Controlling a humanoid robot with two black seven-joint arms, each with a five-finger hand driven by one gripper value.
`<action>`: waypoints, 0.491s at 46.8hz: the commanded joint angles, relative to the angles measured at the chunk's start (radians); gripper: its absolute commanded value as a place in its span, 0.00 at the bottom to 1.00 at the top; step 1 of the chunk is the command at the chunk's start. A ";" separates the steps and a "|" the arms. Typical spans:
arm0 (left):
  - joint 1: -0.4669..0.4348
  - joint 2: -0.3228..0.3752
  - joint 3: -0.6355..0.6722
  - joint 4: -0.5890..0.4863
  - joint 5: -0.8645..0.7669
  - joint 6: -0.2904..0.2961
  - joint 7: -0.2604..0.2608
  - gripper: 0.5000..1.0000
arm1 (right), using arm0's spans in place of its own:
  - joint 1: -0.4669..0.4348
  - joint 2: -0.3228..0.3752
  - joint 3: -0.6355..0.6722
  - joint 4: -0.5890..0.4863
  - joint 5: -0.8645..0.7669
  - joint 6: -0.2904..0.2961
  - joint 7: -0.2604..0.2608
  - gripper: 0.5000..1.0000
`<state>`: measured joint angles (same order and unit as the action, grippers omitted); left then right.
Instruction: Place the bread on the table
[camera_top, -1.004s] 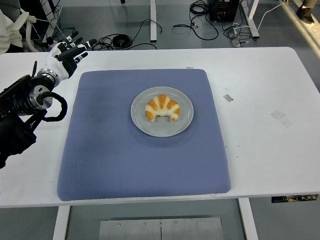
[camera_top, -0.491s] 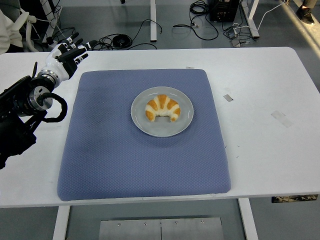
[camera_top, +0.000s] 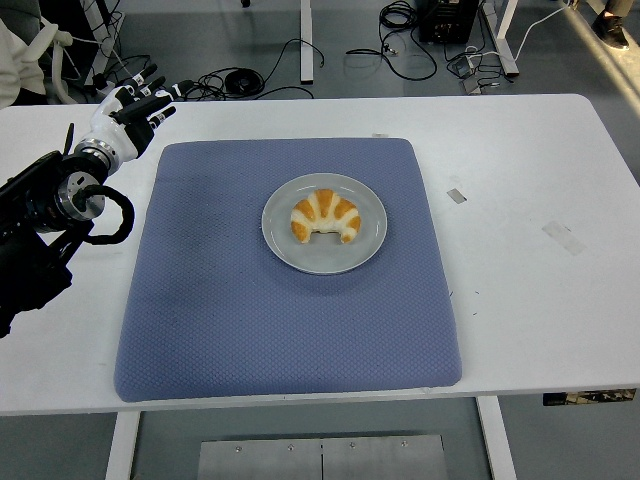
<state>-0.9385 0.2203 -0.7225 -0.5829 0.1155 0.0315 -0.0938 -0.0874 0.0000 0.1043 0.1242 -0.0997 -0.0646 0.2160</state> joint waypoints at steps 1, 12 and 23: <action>0.001 -0.001 0.000 0.000 0.000 0.001 0.000 0.96 | 0.000 0.000 0.000 0.000 0.000 0.000 0.000 1.00; 0.001 -0.004 0.000 0.000 0.000 -0.001 0.000 0.96 | 0.000 0.000 0.000 0.000 0.000 0.000 0.000 1.00; 0.001 -0.004 -0.003 0.000 0.000 0.001 0.000 0.96 | 0.000 0.000 0.000 0.000 0.000 0.000 0.000 1.00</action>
<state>-0.9373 0.2162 -0.7250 -0.5829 0.1150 0.0316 -0.0935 -0.0874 0.0000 0.1041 0.1243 -0.0997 -0.0646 0.2164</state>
